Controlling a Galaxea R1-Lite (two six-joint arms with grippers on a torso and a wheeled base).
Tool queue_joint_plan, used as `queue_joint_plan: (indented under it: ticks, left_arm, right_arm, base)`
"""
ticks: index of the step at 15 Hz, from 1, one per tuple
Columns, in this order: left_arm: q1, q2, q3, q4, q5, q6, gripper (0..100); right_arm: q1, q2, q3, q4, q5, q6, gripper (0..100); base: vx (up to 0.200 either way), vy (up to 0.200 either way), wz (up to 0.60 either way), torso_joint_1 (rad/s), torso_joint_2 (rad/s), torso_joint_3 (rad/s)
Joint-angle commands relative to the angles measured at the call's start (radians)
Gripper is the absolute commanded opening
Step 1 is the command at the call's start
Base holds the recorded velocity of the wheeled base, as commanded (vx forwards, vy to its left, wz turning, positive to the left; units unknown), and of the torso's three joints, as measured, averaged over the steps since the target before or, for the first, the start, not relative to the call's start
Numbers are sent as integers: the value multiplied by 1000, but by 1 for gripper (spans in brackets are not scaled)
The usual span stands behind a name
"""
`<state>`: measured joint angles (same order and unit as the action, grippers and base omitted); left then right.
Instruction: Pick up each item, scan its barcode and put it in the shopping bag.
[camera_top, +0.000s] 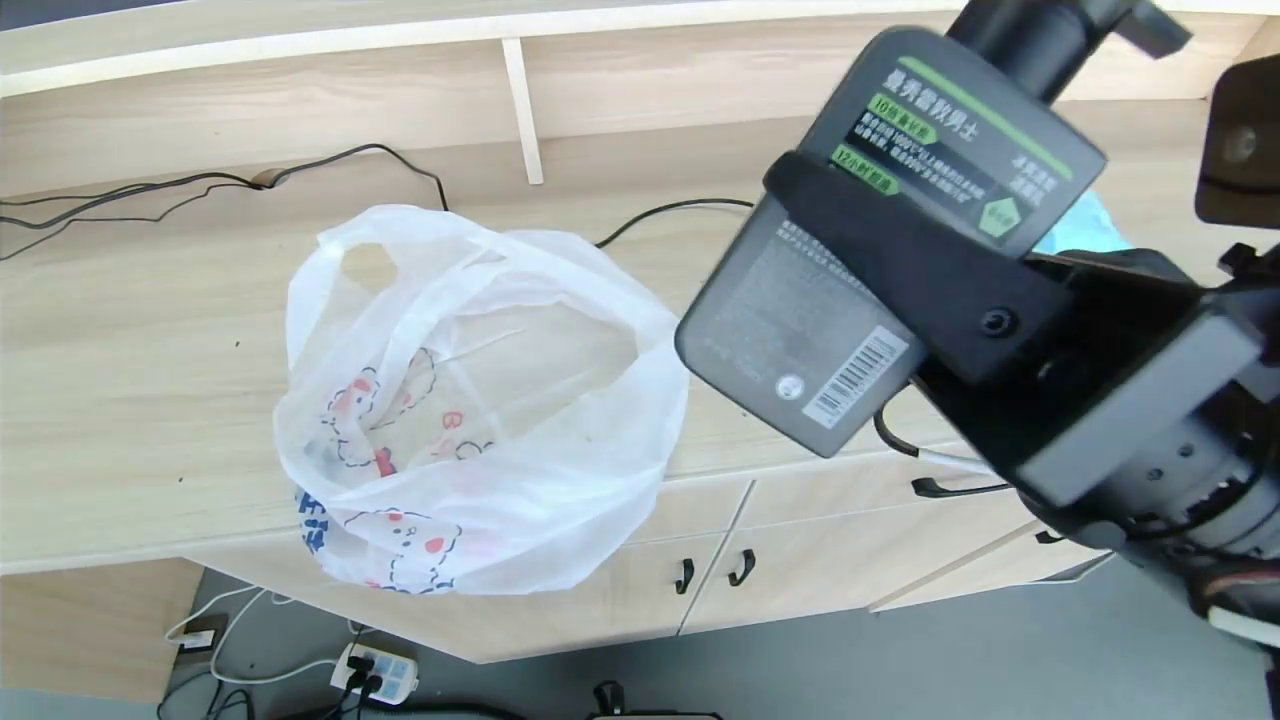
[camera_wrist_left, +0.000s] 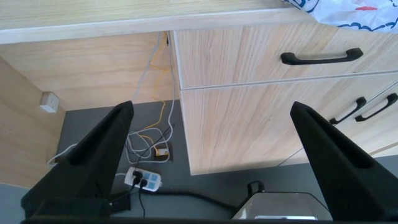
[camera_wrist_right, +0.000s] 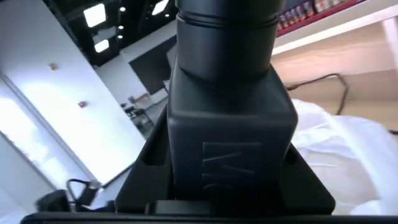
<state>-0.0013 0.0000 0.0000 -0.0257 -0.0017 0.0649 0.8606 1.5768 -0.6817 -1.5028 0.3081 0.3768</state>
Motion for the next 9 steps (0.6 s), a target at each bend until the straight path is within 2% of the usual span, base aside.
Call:
queue_joint_plan:
  ticks: [1,2,3,4,5,7,9]
  left_arm:
    - [0,2,0,0,0,0,100]
    - [0,2,0,0,0,-4,100]
    - [0,2,0,-2,0,0,100]
    - [0,2,0,-2,0,-4,100]
    - [0,2,0,-2,0,-17,100]
    - [0,2,0,-2,0,-23,100]
    - [0,2,0,-2,0,-25,100]
  right_arm:
    - [-149,72,-33,18,-17,-150,0]
    - [-198,111,-73,41,-64,-288,0]
    - [-313,132,-90,41,-178,-472,0]
    - [-371,143,-104,33,-190,-602,0]
    - [-394,167,-133,33,-172,-742,0]
    - [-394,256,-203,26,-138,-921,0]
    - [-408,345,-320,-7,-57,-1015,0]
  base:
    - [0,0,0,0,0,0]
    - [0,0,0,0,0,0]
    - [0,0,0,0,0,0]
    - [0,0,0,0,0,0]
    - [0,0,0,0,0,0]
    - [0,0,0,0,0,0]
    - [0,0,0,0,0,0]
